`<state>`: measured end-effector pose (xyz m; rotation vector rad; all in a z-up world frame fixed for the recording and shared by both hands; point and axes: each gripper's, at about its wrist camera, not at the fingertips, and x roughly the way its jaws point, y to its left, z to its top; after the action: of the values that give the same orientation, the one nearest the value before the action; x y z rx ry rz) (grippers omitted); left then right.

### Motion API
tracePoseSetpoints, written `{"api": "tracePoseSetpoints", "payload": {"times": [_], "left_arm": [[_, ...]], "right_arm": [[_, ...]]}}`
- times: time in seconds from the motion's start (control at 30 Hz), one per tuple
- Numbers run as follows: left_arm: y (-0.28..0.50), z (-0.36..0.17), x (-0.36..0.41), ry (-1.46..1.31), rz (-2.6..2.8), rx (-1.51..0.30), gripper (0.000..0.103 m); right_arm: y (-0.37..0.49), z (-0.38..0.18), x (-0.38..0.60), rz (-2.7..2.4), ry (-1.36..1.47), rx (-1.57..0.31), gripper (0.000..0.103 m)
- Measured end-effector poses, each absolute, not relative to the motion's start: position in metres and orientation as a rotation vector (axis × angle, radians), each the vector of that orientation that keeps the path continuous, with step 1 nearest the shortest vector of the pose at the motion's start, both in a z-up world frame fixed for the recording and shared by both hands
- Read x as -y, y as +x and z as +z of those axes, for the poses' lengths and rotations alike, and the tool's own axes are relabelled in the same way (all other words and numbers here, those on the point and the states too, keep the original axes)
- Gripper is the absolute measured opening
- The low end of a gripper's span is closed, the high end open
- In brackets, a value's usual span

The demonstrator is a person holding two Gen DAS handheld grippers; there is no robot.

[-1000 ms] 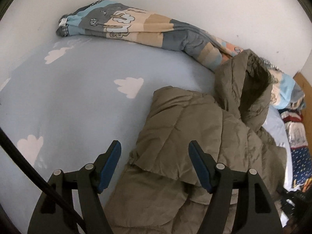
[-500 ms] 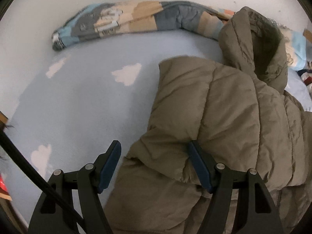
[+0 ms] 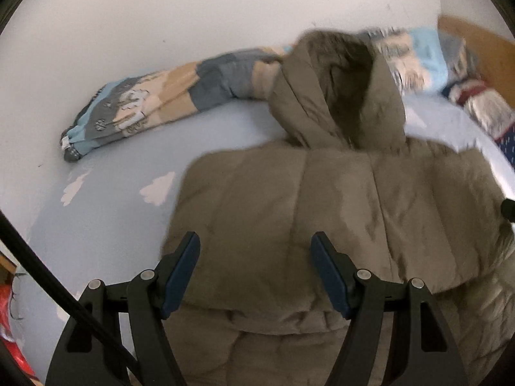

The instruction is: Fold large clothes

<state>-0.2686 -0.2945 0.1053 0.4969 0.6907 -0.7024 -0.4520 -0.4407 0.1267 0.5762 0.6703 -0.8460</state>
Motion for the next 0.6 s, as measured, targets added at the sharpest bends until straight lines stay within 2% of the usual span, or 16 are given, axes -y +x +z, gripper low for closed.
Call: {"api": "tracePoseSetpoints", "payload": {"times": [0.13,0.27,0.43,0.6], "left_arm": [[-0.266,0.083,0.306,0.556,-0.680,-0.745,0.071],[-0.272,0.079,0.310,0.592,-0.659,-0.719,0.071],[-0.286,0.096,0.304,0.560,-0.677,-0.644,0.071],[-0.308,0.116,0.301,0.530,-0.732,-0.545,0.071]], "right_arm": [[-0.442,0.104,0.454,-0.861,0.596,-0.765,0.034],[-0.439,0.086,0.463,-0.850,0.643,-0.820,0.034],[-0.438,0.093,0.457,-0.878,0.604,-0.819,0.034],[-0.433,0.123,0.429,-0.895,0.424,-0.726,0.034]]}}
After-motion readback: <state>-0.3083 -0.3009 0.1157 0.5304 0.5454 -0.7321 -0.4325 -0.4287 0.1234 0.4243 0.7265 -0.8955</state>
